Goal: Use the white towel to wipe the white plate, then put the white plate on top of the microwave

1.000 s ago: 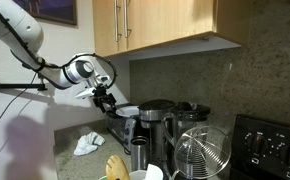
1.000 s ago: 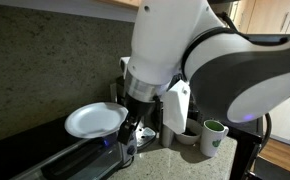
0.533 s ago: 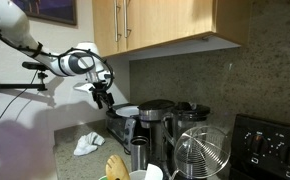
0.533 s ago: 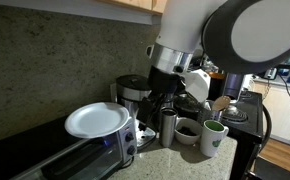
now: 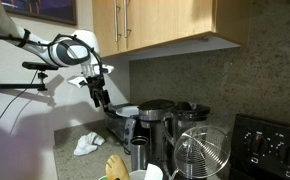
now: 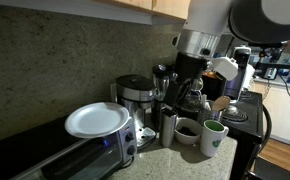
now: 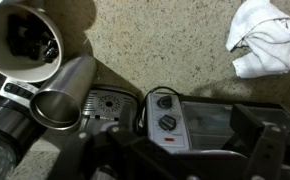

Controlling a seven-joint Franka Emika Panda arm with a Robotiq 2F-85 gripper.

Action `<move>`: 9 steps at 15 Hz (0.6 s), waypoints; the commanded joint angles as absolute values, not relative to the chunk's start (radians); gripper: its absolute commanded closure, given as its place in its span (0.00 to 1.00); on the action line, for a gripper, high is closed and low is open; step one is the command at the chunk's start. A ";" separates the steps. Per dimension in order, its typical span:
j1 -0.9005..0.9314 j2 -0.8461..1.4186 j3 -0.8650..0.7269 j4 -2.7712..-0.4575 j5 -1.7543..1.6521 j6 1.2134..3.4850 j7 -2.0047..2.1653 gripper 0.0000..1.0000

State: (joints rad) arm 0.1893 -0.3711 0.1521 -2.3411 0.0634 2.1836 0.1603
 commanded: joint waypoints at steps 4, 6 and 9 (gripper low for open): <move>0.167 -0.414 0.162 -2.360 0.068 2.141 0.157 0.00; 0.167 -0.417 0.162 -2.365 0.068 2.141 0.157 0.00; 0.167 -0.417 0.162 -2.367 0.068 2.141 0.157 0.00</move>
